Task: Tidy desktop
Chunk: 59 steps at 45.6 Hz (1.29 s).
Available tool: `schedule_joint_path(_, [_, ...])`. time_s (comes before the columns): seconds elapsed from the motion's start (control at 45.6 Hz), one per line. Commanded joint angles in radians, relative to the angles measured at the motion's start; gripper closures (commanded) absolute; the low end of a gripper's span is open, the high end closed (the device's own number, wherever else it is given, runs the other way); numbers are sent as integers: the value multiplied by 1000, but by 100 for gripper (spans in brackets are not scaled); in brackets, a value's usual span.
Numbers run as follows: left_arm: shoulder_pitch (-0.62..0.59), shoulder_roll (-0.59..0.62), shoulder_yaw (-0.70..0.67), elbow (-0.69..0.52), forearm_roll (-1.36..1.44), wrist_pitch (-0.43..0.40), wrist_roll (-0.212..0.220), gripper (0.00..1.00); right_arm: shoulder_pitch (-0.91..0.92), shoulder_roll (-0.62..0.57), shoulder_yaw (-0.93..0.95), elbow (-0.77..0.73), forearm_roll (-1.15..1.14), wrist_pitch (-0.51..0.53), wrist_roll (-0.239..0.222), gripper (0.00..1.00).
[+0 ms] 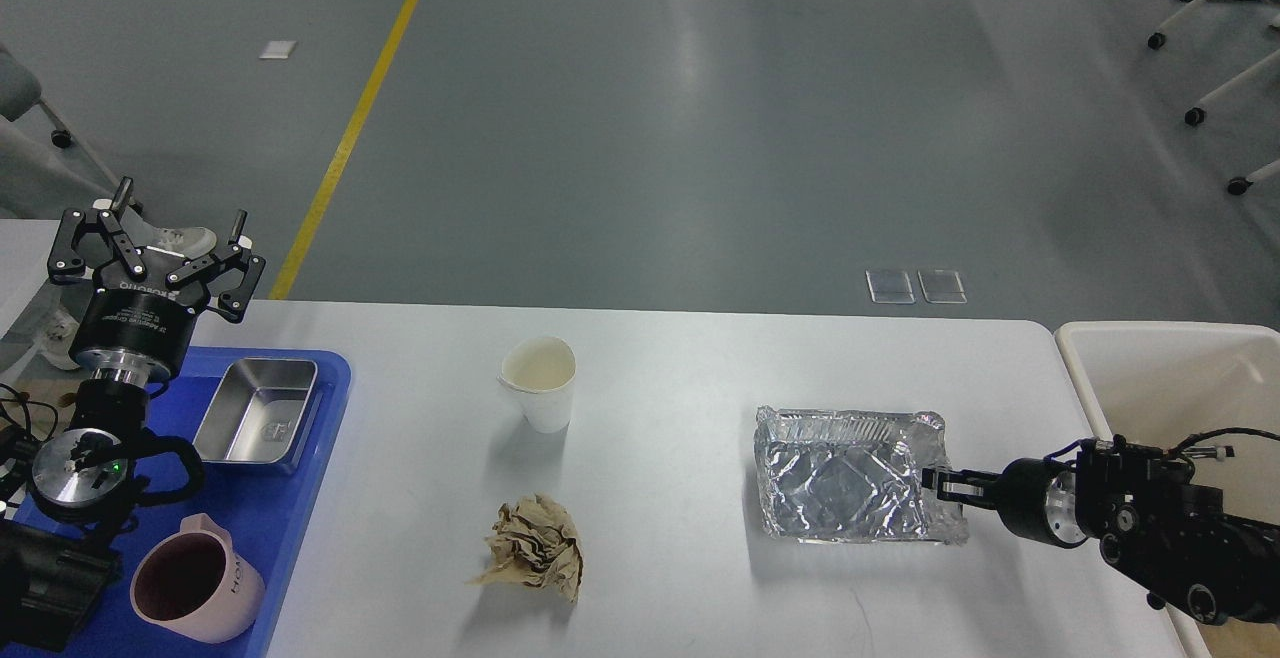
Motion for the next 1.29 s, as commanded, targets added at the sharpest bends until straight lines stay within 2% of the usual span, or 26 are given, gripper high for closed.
schedule_joint_path(0.0, [0, 3, 0, -1, 0, 2, -2, 3, 46, -54, 6, 114, 5, 11, -1, 100])
schedule_joint_path(0.175, [0, 4, 0, -1, 2, 5, -2, 3, 114, -132, 46, 237, 52, 87, -1, 100])
schedule_joint_path(0.439, [-1, 6, 3, -2, 4, 11, 0, 3, 117, -189, 106, 366, 106, 98, -3, 100])
schedule_joint_path(0.57, [-3, 20, 5, -2, 4, 12, 0, 3, 119, -202, 106, 446, 109, 81, -23, 100])
schedule_joint_path(0.702, [-3, 26, 6, -2, 4, 12, 3, 3, 158, -214, 100, 524, 118, 81, -77, 100])
schedule_joint_path(0.812, [2, 27, 6, -2, 4, 12, 2, 3, 203, -215, 84, 553, 141, 92, -95, 100])
schedule_joint_path(0.943, [5, 27, 6, -1, 19, 12, 0, 3, 280, -194, 12, 555, 155, 94, -112, 100])
schedule_joint_path(1.272, [2, 27, 6, -1, 42, 11, -3, 3, 398, -21, -130, 506, 163, 89, -159, 100])
